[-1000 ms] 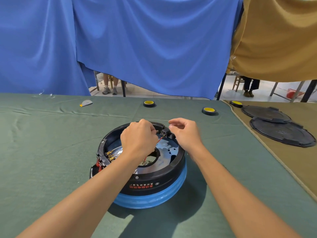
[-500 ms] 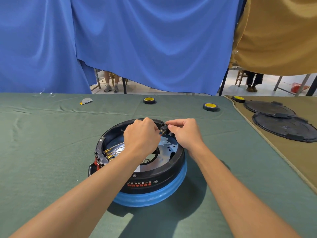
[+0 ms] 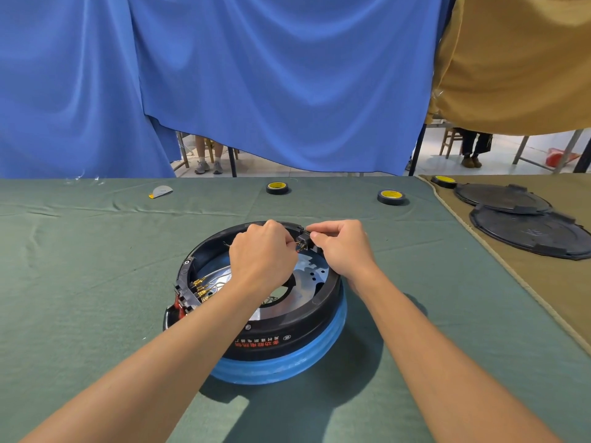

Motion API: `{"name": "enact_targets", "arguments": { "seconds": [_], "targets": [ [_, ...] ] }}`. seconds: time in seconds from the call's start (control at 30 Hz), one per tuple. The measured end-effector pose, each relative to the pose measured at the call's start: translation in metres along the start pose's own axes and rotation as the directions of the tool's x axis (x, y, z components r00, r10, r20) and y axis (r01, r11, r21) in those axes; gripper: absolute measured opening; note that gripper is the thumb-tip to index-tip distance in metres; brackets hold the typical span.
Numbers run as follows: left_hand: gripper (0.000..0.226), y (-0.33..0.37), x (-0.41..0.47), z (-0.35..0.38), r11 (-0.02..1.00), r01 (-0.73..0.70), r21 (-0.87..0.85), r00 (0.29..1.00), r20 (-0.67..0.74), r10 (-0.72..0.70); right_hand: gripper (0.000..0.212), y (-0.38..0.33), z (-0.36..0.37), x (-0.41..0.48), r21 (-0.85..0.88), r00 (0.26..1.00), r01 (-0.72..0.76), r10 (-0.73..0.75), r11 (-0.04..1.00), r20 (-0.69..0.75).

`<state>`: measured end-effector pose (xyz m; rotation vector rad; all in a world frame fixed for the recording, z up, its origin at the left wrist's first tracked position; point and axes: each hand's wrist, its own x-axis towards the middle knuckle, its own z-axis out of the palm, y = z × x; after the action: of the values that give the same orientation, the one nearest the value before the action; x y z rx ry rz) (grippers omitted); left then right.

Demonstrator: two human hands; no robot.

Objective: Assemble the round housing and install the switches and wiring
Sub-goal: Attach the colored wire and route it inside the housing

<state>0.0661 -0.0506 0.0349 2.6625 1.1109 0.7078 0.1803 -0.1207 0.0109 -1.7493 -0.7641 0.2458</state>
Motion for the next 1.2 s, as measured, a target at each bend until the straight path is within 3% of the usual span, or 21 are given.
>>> {"name": "enact_targets", "arguments": {
  "seconds": [0.5, 0.97, 1.2],
  "targets": [
    [0.016, 0.007, 0.005, 0.007, 0.998, 0.008, 0.057, 1.000, -0.002, -0.008, 0.018, 0.004, 0.004, 0.003, -0.024, 0.999, -0.002, 0.001, 1.000, -0.036],
    [0.012, 0.010, 0.004, 0.009, 0.989, -0.063, 0.134, 0.996, -0.048, 0.070, 0.018, 0.001, 0.005, 0.001, -0.095, 0.998, 0.032, -0.037, 0.995, -0.050],
    [0.013, 0.015, 0.005, 0.011, 0.996, -0.003, 0.084, 0.998, -0.061, 0.009, 0.019, 0.000, 0.005, 0.000, -0.124, 0.998, 0.040, -0.046, 0.991, -0.046]
  ]
}}
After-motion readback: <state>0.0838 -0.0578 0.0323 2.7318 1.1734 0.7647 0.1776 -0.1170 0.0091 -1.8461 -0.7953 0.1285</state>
